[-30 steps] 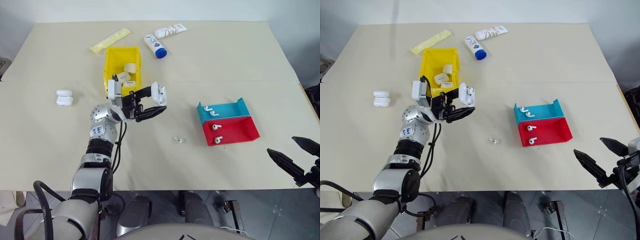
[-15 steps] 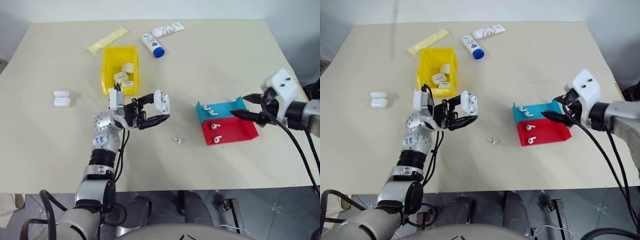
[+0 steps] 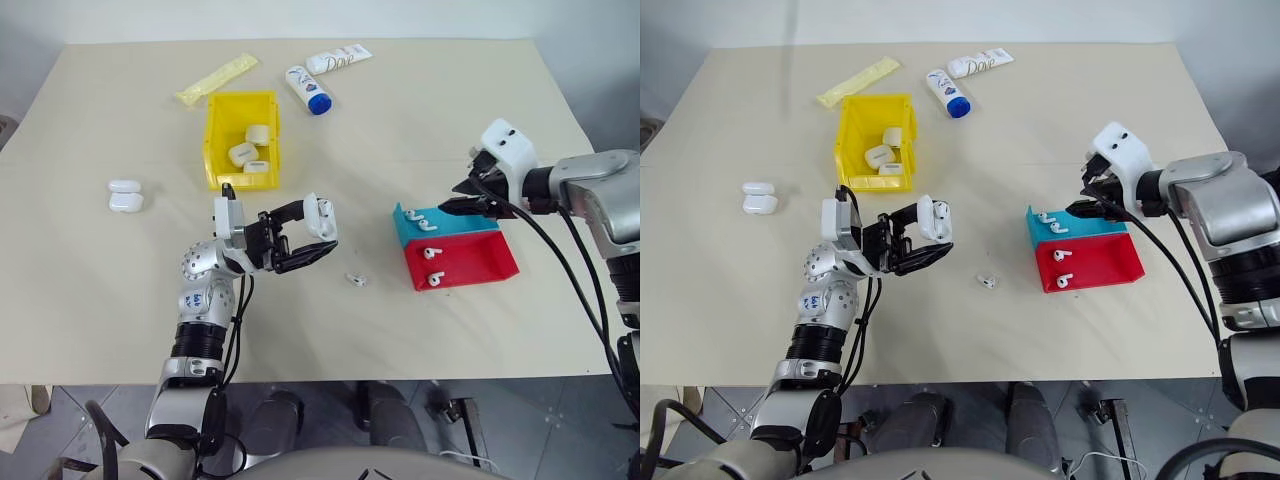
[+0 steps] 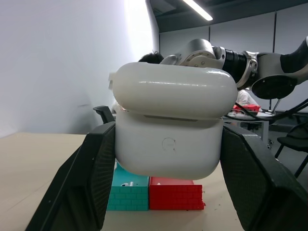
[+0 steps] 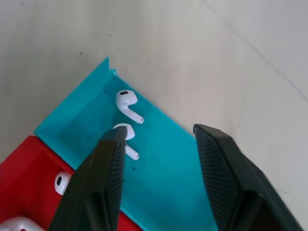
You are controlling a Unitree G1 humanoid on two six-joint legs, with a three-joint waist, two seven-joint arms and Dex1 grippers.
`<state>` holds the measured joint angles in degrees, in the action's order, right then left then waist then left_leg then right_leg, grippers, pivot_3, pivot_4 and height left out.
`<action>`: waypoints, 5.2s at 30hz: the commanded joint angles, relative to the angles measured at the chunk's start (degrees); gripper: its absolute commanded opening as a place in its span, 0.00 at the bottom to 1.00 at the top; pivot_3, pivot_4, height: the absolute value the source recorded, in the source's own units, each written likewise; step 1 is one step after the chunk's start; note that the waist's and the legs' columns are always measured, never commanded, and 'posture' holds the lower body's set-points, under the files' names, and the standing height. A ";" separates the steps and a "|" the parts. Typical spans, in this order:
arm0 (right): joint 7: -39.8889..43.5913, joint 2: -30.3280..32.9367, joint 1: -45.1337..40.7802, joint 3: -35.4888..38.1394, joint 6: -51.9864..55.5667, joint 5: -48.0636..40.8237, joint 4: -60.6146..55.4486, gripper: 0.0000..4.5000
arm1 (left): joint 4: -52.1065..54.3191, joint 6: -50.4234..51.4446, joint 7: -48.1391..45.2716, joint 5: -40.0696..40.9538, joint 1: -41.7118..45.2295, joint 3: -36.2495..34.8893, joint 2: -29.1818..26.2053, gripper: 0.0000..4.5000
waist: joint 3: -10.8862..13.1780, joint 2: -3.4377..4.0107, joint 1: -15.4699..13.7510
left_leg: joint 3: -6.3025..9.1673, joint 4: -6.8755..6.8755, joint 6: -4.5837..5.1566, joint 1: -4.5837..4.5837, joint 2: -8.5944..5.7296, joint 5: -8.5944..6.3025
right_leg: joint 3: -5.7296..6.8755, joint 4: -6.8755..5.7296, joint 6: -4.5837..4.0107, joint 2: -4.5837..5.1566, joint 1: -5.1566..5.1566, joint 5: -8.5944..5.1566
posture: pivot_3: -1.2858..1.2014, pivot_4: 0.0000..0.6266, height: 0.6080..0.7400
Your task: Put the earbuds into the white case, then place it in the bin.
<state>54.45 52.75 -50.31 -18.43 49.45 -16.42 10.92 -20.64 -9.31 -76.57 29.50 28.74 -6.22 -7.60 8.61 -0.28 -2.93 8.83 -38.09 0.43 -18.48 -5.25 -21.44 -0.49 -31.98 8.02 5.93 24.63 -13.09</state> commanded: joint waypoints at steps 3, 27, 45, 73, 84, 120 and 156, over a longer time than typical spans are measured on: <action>4.75 -1.27 -5.79 -5.03 4.38 5.19 3.46 0.52 | 1.49 -0.86 0.44 1.43 0.34 0.19 0.05 0.63 | -0.01 0.01 0.18 | -0.01 0.01 0.00 -0.01 0.00 0.00 | 0.00 0.01 0.00 -0.01 0.02 0.00 | 0.52 0.24 1.00; 13.06 -10.64 -13.33 -11.15 6.59 15.18 13.60 0.25 | 2.78 -1.13 2.39 1.54 -0.85 0.35 -0.19 0.63 | -0.03 0.04 1.31 | 0.01 0.01 -0.02 -0.11 -0.01 0.01 | 0.01 -0.03 -0.02 -0.01 0.15 0.01 | 0.52 0.24 1.00; 14.56 -11.94 -13.73 -10.73 3.38 19.52 14.27 0.53 | 3.22 -1.66 3.34 1.46 -1.42 0.44 -0.45 0.63 | -0.03 0.05 1.51 | 0.01 0.01 -0.03 -0.14 0.00 0.01 | 0.00 -0.05 -0.02 -0.02 0.21 0.01 | 0.52 0.24 1.00; 12.53 -16.45 -14.02 -10.86 3.27 22.46 23.20 0.53 | 5.35 -1.13 4.01 1.73 -2.85 0.68 -0.74 0.63 | -0.17 0.10 1.59 | 0.00 -0.01 -0.05 -0.15 -0.02 0.02 | 0.00 -0.11 -0.03 -0.02 0.26 0.01 | 0.52 0.24 1.00; 13.08 -16.28 -13.34 -10.04 4.17 22.16 21.76 0.11 | 4.76 -1.43 4.01 1.62 -2.46 0.62 -0.71 0.63 | -0.17 0.10 1.59 | 0.00 -0.01 -0.05 -0.16 -0.02 0.02 | 0.00 -0.11 -0.04 -0.02 0.28 0.01 | 0.52 0.24 1.00; -32.91 -49.95 26.74 51.98 31.51 -43.39 -60.15 0.11 | -18.48 -1.52 -10.84 1.33 15.98 3.14 5.79 0.63 | -0.43 0.01 1.47 | -0.03 -0.29 -0.01 -0.57 -0.16 0.05 | 0.17 -0.61 -0.09 0.18 0.82 0.02 | 0.52 0.24 1.00; -38.36 -24.23 42.70 31.10 3.02 -50.86 -52.46 0.11 | -13.43 0.05 -9.70 2.98 14.82 2.50 6.20 0.63 | -0.47 -0.02 1.36 | -0.13 -0.24 0.06 -0.54 -0.16 0.07 | 0.16 -0.54 -0.08 0.18 0.78 0.03 | 0.52 0.24 1.00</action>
<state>15.51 26.32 -9.34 12.69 51.92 -69.56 -41.41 -38.21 -8.70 -85.91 29.85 42.17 -1.48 -1.18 8.14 -0.30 -1.56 8.70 -38.33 0.49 -19.02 -5.41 -21.37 -0.33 -32.52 7.94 6.11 25.41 -13.06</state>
